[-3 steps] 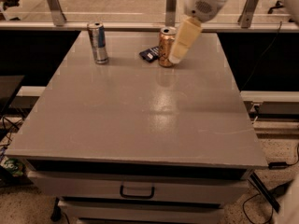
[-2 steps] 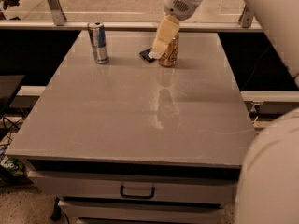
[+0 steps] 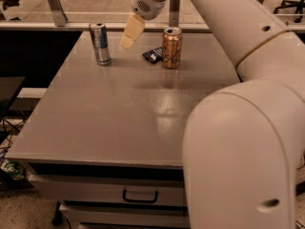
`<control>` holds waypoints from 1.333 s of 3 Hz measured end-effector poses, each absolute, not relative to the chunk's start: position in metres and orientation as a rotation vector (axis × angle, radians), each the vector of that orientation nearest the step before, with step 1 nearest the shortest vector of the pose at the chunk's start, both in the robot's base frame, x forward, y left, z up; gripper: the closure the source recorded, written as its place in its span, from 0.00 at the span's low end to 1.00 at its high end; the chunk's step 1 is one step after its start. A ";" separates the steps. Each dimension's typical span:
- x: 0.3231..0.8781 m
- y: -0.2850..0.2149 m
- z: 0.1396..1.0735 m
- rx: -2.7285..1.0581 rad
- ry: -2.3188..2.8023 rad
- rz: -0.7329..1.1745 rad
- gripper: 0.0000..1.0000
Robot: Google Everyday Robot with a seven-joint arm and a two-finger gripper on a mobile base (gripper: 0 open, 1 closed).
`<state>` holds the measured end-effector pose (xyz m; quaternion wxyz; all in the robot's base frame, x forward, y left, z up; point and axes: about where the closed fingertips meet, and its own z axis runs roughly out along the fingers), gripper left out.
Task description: Pick redbull can
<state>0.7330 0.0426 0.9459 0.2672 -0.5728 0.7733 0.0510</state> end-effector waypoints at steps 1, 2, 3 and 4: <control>0.756 0.074 0.935 -1.495 2.113 0.186 0.00; 0.764 0.100 0.930 -1.494 2.105 0.222 0.00; 0.767 0.121 0.923 -1.507 2.099 0.241 0.00; 0.769 0.136 0.915 -1.514 2.100 0.261 0.00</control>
Offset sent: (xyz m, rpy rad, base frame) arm 0.0441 0.0831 -0.0103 0.0929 0.0423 -0.0145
